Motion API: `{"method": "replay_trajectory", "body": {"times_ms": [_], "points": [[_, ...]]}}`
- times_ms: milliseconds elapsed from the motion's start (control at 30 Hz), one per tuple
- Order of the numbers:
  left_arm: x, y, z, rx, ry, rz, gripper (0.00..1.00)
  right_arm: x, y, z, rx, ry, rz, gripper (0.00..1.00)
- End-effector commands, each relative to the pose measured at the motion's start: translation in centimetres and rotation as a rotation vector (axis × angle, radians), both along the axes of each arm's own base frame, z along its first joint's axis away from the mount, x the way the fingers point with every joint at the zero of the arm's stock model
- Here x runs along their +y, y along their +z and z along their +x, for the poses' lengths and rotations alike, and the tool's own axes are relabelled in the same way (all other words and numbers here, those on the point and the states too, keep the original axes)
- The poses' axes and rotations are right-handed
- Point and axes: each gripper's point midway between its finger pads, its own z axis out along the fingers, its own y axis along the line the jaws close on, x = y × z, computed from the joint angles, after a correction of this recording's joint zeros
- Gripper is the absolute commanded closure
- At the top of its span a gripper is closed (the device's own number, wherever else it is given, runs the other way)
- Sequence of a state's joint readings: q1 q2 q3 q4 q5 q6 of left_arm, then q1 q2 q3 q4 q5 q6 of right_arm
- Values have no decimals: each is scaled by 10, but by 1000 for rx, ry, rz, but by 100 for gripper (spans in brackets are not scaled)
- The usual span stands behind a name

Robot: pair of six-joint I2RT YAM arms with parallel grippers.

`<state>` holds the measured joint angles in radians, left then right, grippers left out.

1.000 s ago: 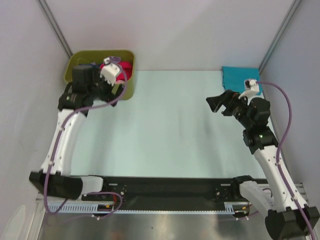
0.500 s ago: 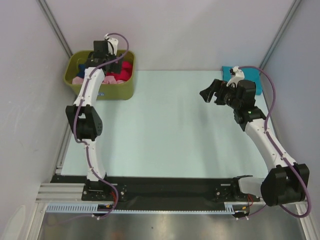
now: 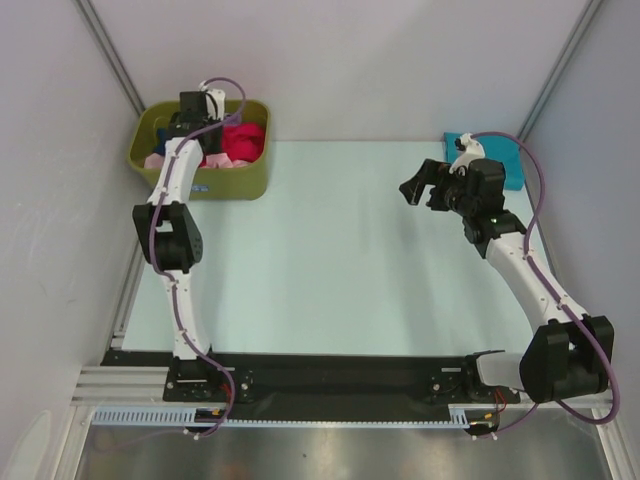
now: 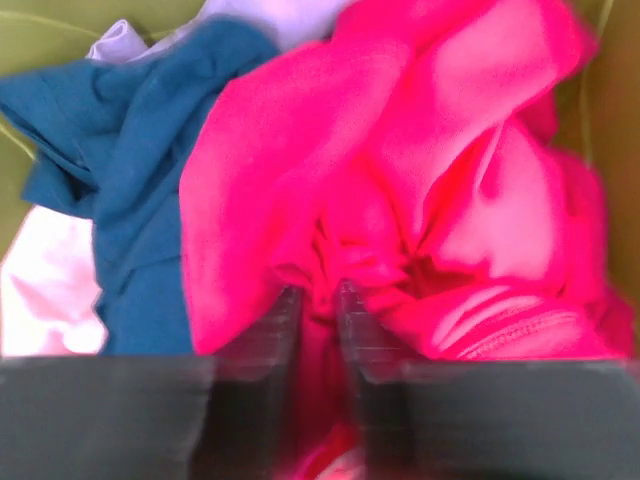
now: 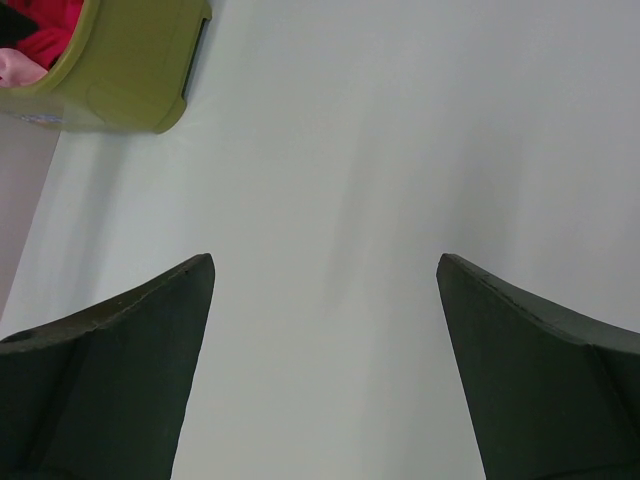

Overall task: Fold and stack the t-shirts
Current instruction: Grab the tshirt from the pile

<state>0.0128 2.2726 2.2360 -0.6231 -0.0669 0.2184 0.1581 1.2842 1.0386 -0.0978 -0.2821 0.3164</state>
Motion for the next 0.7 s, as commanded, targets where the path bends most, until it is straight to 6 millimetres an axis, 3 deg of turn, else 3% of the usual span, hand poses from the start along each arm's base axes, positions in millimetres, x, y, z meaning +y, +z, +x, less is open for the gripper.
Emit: {"method": "replay_trajectory", "body": {"times_ms": [0, 33, 67, 100, 167, 200, 300, 400, 500, 567, 600, 667], "points": [[14, 47, -1, -85, 13, -92, 88, 1, 31, 3, -81, -27, 22, 0], [5, 72, -6, -126, -26, -137, 100, 4, 34, 3, -86, -27, 32, 0], [-1, 93, -8, -168, -47, -168, 100, 4, 35, 2, -88, -30, 36, 0], [-6, 132, -17, -245, -78, -179, 100, 5, 38, 1, -96, -30, 38, 0], [-21, 176, -23, -356, -156, -216, 100, 9, 40, -2, -99, -16, 39, 0], [-24, 208, -35, -423, -173, -217, 100, 10, 43, -3, -100, -10, 34, 0], [-30, 247, -51, -507, -201, -222, 100, 10, 47, -7, -105, -2, 19, 0], [-39, 288, -80, -565, -243, -223, 100, 7, 53, -17, -126, -5, 16, 0], [-66, 340, -135, -625, -361, -241, 100, 2, 62, -30, -148, -18, 12, 0], [-87, 349, -167, -610, -452, -234, 100, -1, 73, -40, -176, -23, 15, 0], [-104, 361, -196, -623, -528, -237, 100, -1, 76, -44, -180, -19, 15, 0], [-142, 349, -232, -556, -665, -241, 100, -1, 86, -55, -203, -11, 30, 0]]}}
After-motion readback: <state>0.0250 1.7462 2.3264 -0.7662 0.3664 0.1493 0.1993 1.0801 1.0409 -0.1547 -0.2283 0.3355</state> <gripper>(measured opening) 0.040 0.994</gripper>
